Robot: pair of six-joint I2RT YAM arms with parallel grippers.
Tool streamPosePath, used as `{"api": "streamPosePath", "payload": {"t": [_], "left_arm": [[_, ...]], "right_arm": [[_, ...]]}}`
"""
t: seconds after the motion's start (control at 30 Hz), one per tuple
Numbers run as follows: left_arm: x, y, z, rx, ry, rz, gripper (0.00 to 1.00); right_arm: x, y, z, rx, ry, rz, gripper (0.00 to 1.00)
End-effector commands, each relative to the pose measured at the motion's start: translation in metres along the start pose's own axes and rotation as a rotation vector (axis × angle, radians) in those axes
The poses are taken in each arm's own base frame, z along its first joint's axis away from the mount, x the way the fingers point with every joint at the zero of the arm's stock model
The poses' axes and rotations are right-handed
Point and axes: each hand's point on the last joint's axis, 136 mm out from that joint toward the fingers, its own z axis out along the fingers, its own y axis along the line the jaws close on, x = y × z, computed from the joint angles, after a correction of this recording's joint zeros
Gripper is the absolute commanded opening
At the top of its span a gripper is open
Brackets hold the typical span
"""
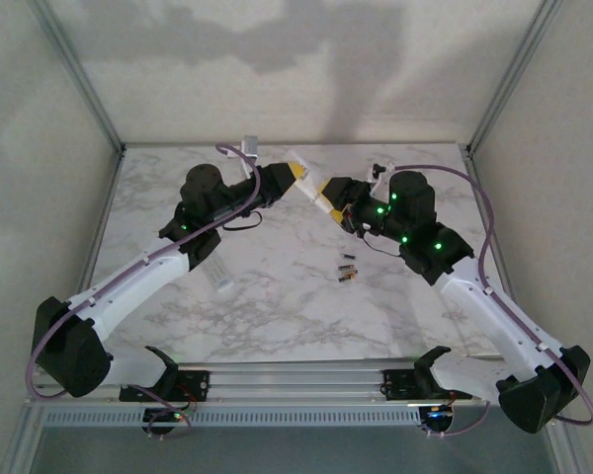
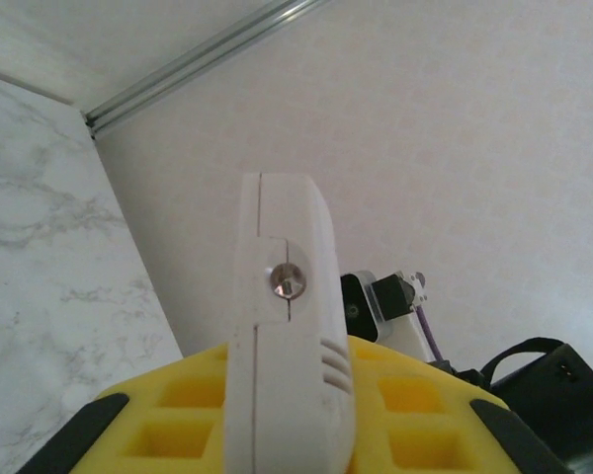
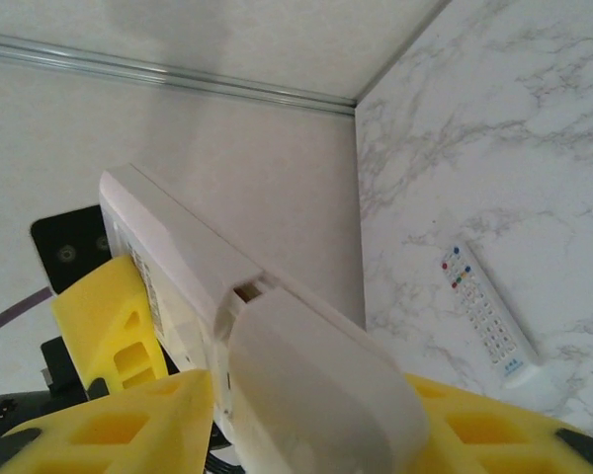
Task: Load the batteries into the remote control
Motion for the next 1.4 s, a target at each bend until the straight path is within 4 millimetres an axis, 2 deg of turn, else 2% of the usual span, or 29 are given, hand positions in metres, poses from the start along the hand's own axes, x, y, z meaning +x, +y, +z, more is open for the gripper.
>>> {"api": "streamPosePath", "payload": {"t": [0.0,0.13,0.3,0.6,0.63,0.7,0.77,0.8,0.87,1.03,1.23,1.37], "left_arm": [[-0.013,-0.01,-0.005,0.009,-0.052,0.056,0.0],[-0.023,-0.013,-0.011,0.036,-0.086,0.014,0.0],[-0.026,-0.016,-0.012,0.058,-0.089,-0.014,0.0],[-0.024,-0.002,-0.013,0.019,-0.084,-0.014,0.0],[-0.023,-0.003,-0.013,0.02,-0.083,-0.013,0.0],[-0.021,-0.001,-0.013,0.019,-0.075,-0.016,0.0],[-0.019,0.0,-0.012,0.018,-0.067,-0.01,0.0],[-0.019,0.001,-0.011,0.016,-0.064,-0.004,0.0],[-0.018,0.001,-0.01,0.008,-0.056,0.015,0.0],[-0.015,0.008,-0.007,-0.045,-0.036,0.072,0.0],[-0.008,0.011,-0.005,-0.069,-0.007,0.091,0.0],[-0.006,0.005,-0.004,-0.061,0.005,0.119,0.0]], "right_arm": [[0.009,-0.016,-0.002,0.048,0.021,0.002,0.48],[0.011,-0.033,-0.008,0.074,-0.002,0.014,0.46],[0.014,-0.042,-0.013,0.068,-0.013,0.014,0.28],[0.015,-0.041,-0.023,0.072,-0.023,-0.023,0.24],[0.014,-0.04,-0.024,0.069,-0.026,-0.026,0.29],[0.013,-0.034,-0.025,0.051,-0.035,-0.03,0.54],[0.01,-0.028,-0.026,0.039,-0.043,-0.04,0.74],[0.008,-0.024,-0.025,0.038,-0.048,-0.045,0.81],[0.004,-0.023,-0.022,0.058,-0.051,-0.052,0.83],[0.002,-0.024,-0.003,0.106,-0.01,-0.049,0.67],[0.0,-0.026,0.01,0.115,0.008,-0.042,0.58],[0.002,-0.032,0.014,0.134,0.023,-0.035,0.58]]}}
